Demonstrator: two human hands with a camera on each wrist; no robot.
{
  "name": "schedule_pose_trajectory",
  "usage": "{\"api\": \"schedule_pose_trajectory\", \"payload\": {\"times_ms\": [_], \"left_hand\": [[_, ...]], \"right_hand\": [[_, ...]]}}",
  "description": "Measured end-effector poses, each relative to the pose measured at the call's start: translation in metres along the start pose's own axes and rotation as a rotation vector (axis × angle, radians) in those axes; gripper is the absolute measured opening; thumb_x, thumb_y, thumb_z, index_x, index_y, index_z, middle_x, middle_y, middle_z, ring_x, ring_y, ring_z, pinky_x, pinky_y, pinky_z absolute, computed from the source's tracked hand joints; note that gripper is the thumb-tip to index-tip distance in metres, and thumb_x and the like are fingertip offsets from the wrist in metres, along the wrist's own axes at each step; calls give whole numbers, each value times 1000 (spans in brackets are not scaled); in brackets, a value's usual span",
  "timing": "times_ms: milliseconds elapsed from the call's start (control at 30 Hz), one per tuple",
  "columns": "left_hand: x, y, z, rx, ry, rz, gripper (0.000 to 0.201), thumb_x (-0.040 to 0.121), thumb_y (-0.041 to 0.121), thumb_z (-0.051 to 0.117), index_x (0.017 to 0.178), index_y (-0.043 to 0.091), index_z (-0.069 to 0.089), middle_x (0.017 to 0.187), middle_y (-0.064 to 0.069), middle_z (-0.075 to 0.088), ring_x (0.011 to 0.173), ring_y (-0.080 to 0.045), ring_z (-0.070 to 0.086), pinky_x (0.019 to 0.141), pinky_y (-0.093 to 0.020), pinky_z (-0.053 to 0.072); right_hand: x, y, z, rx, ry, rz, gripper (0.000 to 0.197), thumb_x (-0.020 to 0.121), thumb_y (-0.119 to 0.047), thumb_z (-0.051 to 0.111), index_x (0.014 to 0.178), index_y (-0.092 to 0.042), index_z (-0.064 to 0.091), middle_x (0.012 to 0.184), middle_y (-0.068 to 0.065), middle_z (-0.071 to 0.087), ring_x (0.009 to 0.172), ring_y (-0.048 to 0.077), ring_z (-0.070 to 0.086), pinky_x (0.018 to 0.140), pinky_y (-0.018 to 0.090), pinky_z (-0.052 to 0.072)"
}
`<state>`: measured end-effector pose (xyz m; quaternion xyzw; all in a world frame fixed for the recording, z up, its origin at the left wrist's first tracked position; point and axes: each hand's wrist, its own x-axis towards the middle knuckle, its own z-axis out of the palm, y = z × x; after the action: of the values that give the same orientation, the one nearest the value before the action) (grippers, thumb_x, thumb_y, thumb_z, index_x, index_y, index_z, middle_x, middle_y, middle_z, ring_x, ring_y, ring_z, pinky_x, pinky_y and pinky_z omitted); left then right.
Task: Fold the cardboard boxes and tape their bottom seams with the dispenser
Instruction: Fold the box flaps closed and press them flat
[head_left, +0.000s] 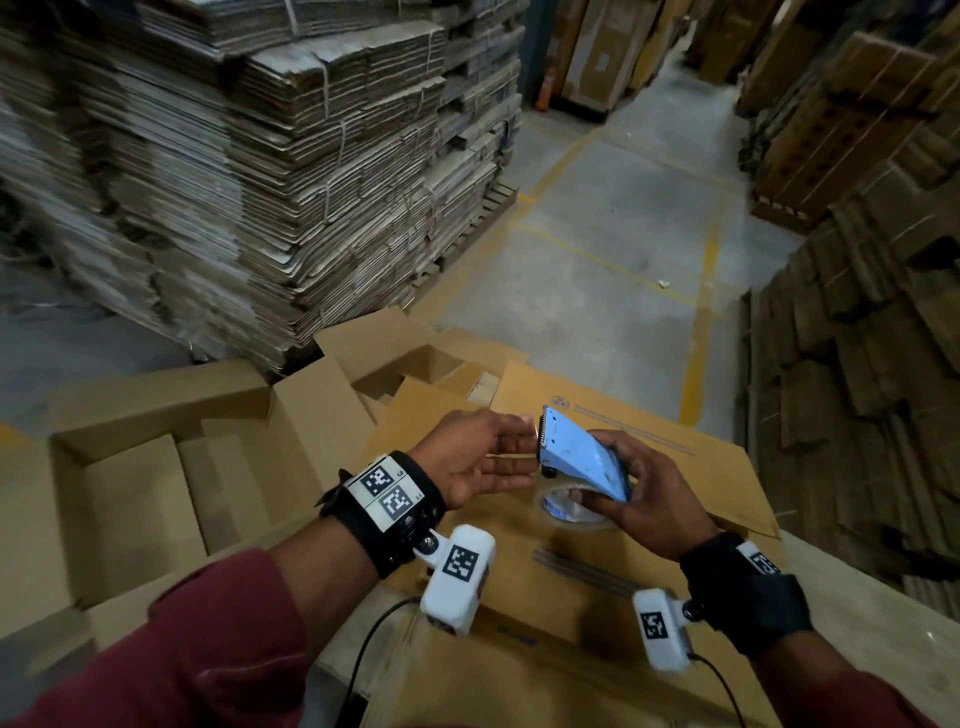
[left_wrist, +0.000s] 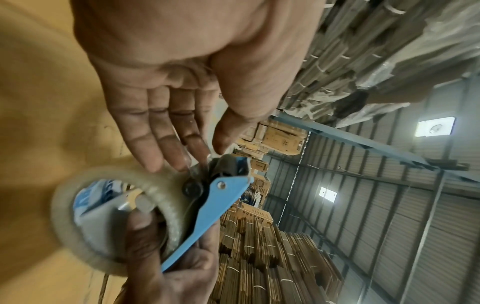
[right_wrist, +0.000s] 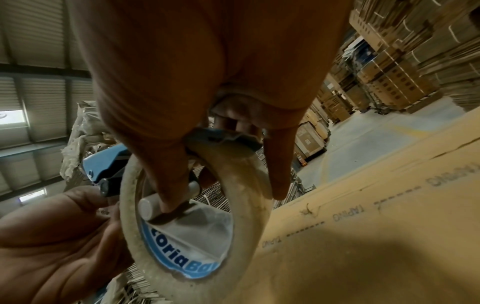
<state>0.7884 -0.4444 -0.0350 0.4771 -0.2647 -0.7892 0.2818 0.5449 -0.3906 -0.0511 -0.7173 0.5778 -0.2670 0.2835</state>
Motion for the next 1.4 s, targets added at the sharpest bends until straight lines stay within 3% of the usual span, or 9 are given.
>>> {"api": "schedule_pose_trajectory", "payload": {"times_ms": [133, 333, 433, 667, 867, 1000, 1167, 1300, 1400], "left_hand": [[3, -9, -1, 2, 41, -28, 14, 100, 9, 62, 105, 4, 74, 87, -9, 77, 71, -22, 73, 82, -42, 64], [16, -6, -11, 142, 265, 201, 16, 99, 2, 63, 84, 6, 69, 80, -13, 75, 65, -19, 69, 61, -33, 60], [28, 4, -16, 158, 307, 237, 9, 98, -2, 60, 92, 0, 67, 92, -24, 75, 76, -31, 74, 64, -46, 65], [43, 15, -13, 133, 334, 224, 5, 94, -8, 62, 92, -4, 61, 79, -20, 71, 47, -21, 67, 49, -35, 60], [57, 23, -14, 141, 357, 260, 15, 92, -3, 72, 88, 2, 58, 75, -18, 66, 48, -19, 59, 67, -42, 64], [67, 20, -20, 175, 377, 277, 14, 90, -2, 75, 94, 0, 62, 72, -18, 70, 55, -25, 65, 70, -48, 65], [71, 29, -61, 179, 487, 313, 12, 89, -4, 75, 82, -1, 65, 74, -24, 68, 46, -21, 61, 52, -37, 60], [75, 30, -75, 247, 394, 263, 19, 93, -1, 72, 107, -11, 63, 74, -18, 66, 47, -17, 63, 53, -35, 61], [85, 23, -63, 251, 411, 268, 21, 93, -2, 71, 109, -13, 62, 68, -17, 65, 47, -18, 62, 56, -36, 63]], "right_hand": [[6, -3, 4, -31, -16, -15, 57, 75, -18, 90, 123, -32, 62, 117, -22, 67, 108, 2, 63, 82, 18, 52], [25, -23, 6, -323, -30, -35, 58, 72, -53, 83, 123, -43, 58, 113, -22, 69, 97, 4, 65, 78, 29, 54], [33, -36, 2, -388, -65, -46, 64, 74, -65, 78, 128, -46, 49, 116, -18, 68, 98, 11, 65, 78, 38, 55], [30, -41, -30, -479, -221, 41, 90, 73, -83, 65, 147, -39, 38, 134, -13, 60, 114, 15, 60, 90, 40, 52], [29, -41, -47, -564, -217, 50, 89, 77, -84, 60, 151, -50, 25, 138, -11, 56, 118, 20, 58, 90, 43, 52], [24, -40, -45, -740, -314, 24, 73, 84, -86, 36, 147, -71, 2, 107, -11, 39, 91, 20, 55, 68, 37, 45], [13, -23, -65, -780, -302, 69, 63, 88, -82, 38, 145, -74, 11, 100, -11, 34, 81, 13, 45, 66, 34, 40], [11, -9, -74, -808, -382, 108, 63, 86, -82, 44, 141, -77, 14, 99, -12, 38, 89, 17, 54, 67, 34, 40], [25, 1, -67, -833, -410, 134, 64, 85, -81, 48, 141, -76, 17, 100, -10, 41, 95, 18, 56, 70, 34, 39]]}}
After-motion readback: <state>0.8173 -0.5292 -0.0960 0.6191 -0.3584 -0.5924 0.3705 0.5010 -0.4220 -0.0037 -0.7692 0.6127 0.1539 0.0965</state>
